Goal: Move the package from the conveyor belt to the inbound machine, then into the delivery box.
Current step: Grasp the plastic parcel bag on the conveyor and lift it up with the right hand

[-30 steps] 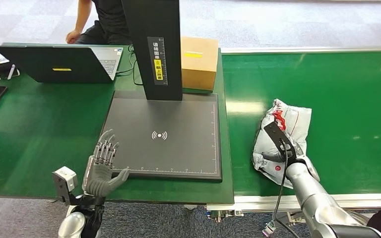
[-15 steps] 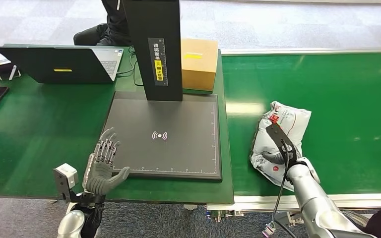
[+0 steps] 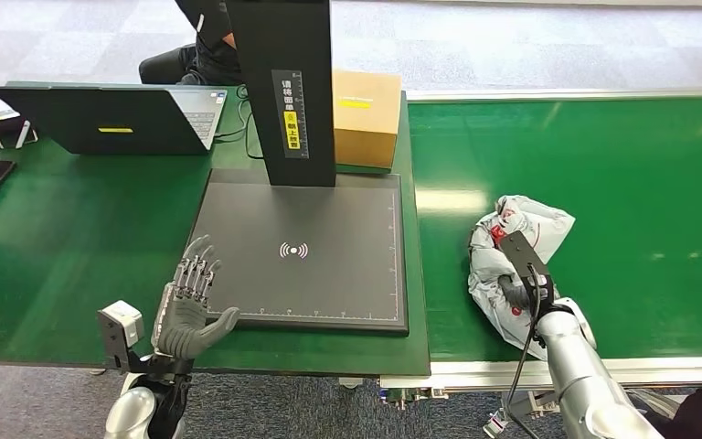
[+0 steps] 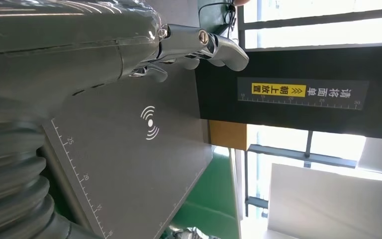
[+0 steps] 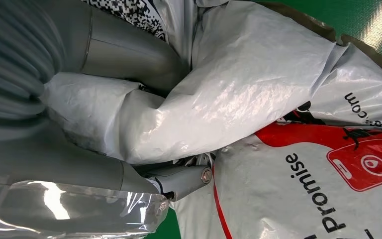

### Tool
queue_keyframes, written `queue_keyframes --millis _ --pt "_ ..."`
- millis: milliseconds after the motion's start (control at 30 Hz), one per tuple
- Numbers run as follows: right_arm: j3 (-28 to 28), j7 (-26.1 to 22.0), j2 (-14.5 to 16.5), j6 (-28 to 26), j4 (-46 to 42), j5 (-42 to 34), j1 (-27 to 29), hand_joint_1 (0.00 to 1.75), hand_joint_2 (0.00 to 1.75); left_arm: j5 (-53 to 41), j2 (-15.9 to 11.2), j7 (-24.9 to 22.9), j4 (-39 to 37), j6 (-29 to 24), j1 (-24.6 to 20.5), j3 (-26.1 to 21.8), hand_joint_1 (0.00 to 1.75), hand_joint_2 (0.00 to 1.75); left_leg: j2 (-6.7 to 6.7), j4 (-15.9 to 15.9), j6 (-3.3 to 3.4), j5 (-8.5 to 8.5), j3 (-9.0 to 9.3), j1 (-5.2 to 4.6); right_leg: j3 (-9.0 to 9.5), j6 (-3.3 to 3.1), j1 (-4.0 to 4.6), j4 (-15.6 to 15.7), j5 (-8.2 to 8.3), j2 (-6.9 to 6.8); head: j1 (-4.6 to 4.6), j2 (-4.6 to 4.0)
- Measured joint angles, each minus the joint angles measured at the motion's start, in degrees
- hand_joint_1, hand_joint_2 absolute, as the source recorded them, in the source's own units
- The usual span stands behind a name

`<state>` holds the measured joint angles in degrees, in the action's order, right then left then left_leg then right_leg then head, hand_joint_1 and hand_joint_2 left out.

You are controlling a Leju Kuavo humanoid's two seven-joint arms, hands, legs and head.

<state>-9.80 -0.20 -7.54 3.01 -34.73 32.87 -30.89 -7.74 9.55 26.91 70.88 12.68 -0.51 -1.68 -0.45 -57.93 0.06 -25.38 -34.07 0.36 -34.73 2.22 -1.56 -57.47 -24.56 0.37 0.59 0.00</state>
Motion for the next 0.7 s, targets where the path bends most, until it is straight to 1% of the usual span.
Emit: queue_keyframes --millis 333,433,500,567,633,700 --pt "-0.5 -0.2 0.6 0.1 -2.1 -0.1 1.3 1.75 1.75 0.0 0.0 0.0 0.1 0.0 0.1 0.0 0.0 1.75 0.0 0.0 0.0 0.0 0.0 0.0 0.01 0.0 0.0 0.0 0.0 -0.01 -0.01 0.0" --pt "-0.7 -2.1 0.9 -0.6 -3.6 -1.1 2.3 1.75 1.75 0.0 0.0 0.0 0.2 -0.1 0.2 0.0 0.0 1.75 0.0 0.0 0.0 -0.01 -0.02 0.0 0.01 0.0 0.0 0.0 0.0 -0.01 0.0 0.0" --pt "-1.0 -4.6 1.2 -2.7 -5.2 -1.4 3.4 1.75 1.75 0.0 0.0 0.0 0.5 -0.2 0.5 0.0 0.0 1.75 -0.01 0.0 0.0 -0.01 -0.05 0.0 -0.01 0.0 0.0 0.0 -0.01 -0.01 0.0 0.0" --pt "-1.1 -7.3 1.8 -6.5 -8.0 -0.2 5.1 1.75 1.75 0.0 0.0 0.0 1.1 -0.4 0.9 -0.1 0.0 1.75 -0.01 0.0 0.0 -0.01 -0.12 0.0 -0.07 0.0 -0.01 0.0 0.0 -0.01 -0.01 0.0" --pt "-1.0 -9.7 2.6 -11.1 -12.3 2.4 7.3 1.75 1.75 0.0 0.1 0.0 1.8 -0.5 1.3 -0.2 0.0 1.75 -0.02 0.0 0.0 -0.01 -0.23 -0.01 -0.18 0.0 -0.01 0.0 0.0 -0.01 -0.01 0.0" --pt "-1.0 -11.5 3.6 -14.6 -17.5 4.7 9.2 1.75 1.75 0.0 0.2 0.0 2.3 -0.4 1.5 -0.3 0.0 1.75 0.0 0.0 -0.01 -0.01 -0.29 -0.01 -0.25 0.0 -0.02 0.0 0.0 0.0 -0.01 0.0"
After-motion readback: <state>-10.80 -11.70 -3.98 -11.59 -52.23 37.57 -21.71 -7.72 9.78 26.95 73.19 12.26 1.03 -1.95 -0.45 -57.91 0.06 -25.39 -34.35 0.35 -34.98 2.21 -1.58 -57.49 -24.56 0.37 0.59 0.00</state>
